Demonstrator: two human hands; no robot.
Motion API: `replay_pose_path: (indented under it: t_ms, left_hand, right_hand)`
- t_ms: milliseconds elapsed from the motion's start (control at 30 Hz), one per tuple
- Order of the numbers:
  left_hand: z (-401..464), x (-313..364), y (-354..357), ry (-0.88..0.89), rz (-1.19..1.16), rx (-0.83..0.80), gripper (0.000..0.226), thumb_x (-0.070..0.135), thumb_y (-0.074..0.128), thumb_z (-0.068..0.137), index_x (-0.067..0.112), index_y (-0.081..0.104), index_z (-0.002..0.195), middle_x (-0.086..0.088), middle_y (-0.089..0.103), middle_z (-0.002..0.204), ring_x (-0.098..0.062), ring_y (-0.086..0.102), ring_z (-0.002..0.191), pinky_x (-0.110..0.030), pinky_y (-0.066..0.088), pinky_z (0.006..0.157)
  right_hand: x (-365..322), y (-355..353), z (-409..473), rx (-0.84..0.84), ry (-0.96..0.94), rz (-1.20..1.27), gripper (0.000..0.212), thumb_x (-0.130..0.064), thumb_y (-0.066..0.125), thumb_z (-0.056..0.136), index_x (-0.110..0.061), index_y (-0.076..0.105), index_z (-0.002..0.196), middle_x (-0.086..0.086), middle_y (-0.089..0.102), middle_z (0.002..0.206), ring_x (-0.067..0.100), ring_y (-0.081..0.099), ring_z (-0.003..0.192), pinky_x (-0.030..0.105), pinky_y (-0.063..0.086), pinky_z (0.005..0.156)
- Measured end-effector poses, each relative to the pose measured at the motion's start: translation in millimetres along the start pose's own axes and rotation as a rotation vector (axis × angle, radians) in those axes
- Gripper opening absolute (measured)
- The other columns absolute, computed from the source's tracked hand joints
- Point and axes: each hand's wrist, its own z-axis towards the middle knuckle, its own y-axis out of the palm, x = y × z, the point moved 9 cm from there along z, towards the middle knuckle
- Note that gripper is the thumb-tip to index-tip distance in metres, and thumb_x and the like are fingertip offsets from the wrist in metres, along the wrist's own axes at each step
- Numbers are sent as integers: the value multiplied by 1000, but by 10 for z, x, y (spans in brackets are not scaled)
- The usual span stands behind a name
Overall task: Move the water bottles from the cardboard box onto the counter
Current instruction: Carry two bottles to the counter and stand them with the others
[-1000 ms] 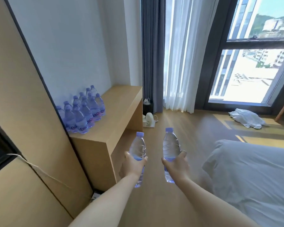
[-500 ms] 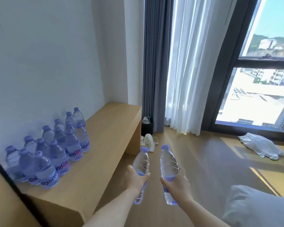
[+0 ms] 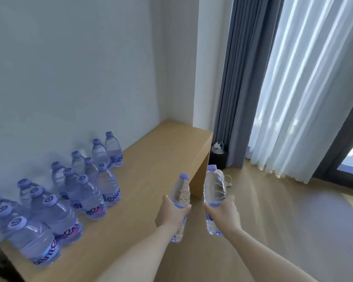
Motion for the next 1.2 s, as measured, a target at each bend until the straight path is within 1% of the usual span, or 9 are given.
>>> replay_pose_path:
  t_ms: [167, 433, 567, 800, 900, 967, 1067, 1133, 1200]
  left_hand:
    - [727, 125, -194, -135, -85, 125, 52, 57, 69, 72, 23, 38, 97, 12, 55, 84, -11, 57, 71, -28, 41, 62]
    - [1459, -140, -619, -213, -323, 251, 60, 47, 76, 72, 17, 43, 113, 6, 61, 94, -8, 60, 82, -23, 43, 59]
    - [1883, -314, -802, -243, -445, 318, 72, 40, 80, 72, 16, 39, 126, -1, 60, 108, -18, 61, 97, -29, 48, 75]
    - [2419, -422, -1099, -194, -639, 350, 63, 20, 80, 77, 21, 46, 130, 6, 66, 110, -1, 62, 95, -14, 47, 71]
    - [2498, -520, -1160, -237, -667, 381, 67, 13, 80, 76, 20, 44, 131, 3, 59, 122, -10, 57, 108, -22, 47, 86]
    - [2512, -604, -1165, -282, -654, 404, 75, 13, 81, 74, 25, 39, 135, 1, 53, 129, -16, 51, 118, -33, 45, 98]
    - [2545, -685, -1174, -301, -662, 464, 74, 13, 83, 71, 32, 42, 129, 13, 56, 111, -9, 54, 109, -27, 47, 91]
    - [2571, -708, -1210, -304, -679, 522, 58, 11, 83, 70, 37, 50, 110, 16, 59, 103, -8, 58, 105, -24, 48, 85]
    - [2571, -710, -1264, -298, -681, 564, 62, 9, 81, 71, 34, 52, 120, 8, 61, 116, -13, 57, 113, -35, 48, 97]
  right_hand:
    - [-494, 445, 898, -190, -137, -19, 52, -38, 77, 74, -20, 32, 95, -5, 55, 87, 7, 55, 70, 21, 37, 49]
    - [-1257, 1505, 1520, -597, -149, 76, 67, -32, 77, 72, -28, 25, 114, -2, 59, 97, 13, 62, 80, 26, 45, 57]
    - [-1487, 2106, 1676, -767, -173, 17, 68, -31, 78, 69, -28, 29, 117, -5, 58, 101, 13, 62, 87, 33, 55, 71]
    - [-1848, 2888, 1961, -915, -132, -16, 77, -28, 77, 64, -33, 26, 121, -2, 59, 102, 19, 65, 90, 39, 55, 79]
    - [-1949, 3131, 2020, -959, -114, 14, 73, -23, 78, 67, -25, 32, 123, -2, 59, 102, 16, 64, 89, 31, 52, 69]
    - [-1983, 3263, 2025, -948, -117, -6, 69, -24, 77, 67, -26, 35, 121, -5, 54, 109, 19, 58, 101, 32, 50, 77]
    - [-2034, 3407, 2048, -877, -193, -96, 68, -28, 75, 69, -35, 31, 121, -10, 30, 116, 22, 33, 119, 35, 35, 92]
    - [-2114, 3497, 2056, -862, -269, -95, 68, -29, 75, 70, -33, 34, 124, -9, 35, 114, 22, 34, 118, 35, 33, 96]
    - [-2199, 3579, 2052, -868, -359, -116, 57, -30, 74, 69, -33, 38, 114, -10, 45, 108, 15, 40, 106, 37, 36, 99]
